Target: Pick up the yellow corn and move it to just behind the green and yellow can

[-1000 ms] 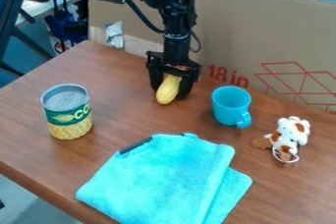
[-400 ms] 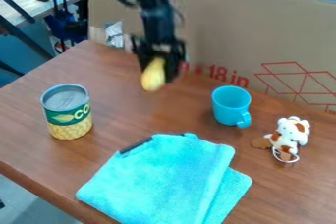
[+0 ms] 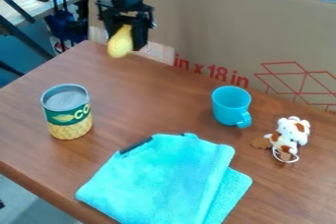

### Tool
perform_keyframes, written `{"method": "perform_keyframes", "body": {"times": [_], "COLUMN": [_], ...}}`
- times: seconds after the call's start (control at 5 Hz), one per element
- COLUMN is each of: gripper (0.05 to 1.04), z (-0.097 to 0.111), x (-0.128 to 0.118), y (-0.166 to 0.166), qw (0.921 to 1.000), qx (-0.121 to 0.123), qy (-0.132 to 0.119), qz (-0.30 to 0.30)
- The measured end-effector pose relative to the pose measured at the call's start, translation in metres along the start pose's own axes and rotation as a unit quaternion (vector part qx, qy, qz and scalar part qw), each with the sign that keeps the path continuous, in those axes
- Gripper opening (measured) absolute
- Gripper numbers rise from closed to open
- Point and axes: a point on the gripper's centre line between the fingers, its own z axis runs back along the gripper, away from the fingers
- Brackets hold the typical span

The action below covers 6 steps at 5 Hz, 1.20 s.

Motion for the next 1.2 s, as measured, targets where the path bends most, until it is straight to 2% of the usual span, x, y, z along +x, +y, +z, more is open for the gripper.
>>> {"method": "perform_keyframes", "body": {"times": [0.4, 0.6, 0.8, 1.0, 1.2], "gripper": [0.697, 0.697, 0.697, 0.697, 0.697], "z": [-0.02, -0.028, -0.047, -0.071, -0.077], "x": [-0.015, -0.031, -0.048, -0.062, -0.064], "y": [0.094, 0.121, 0.127, 0.122, 0.115], "qw": [0.9946, 0.9899, 0.986, 0.9869, 0.9928], "qx": [0.043, 0.043, 0.05, 0.049, 0.04], "qy": [0.084, 0.116, 0.147, 0.148, 0.112], "qz": [0.043, 0.07, 0.06, 0.041, 0.017]}}
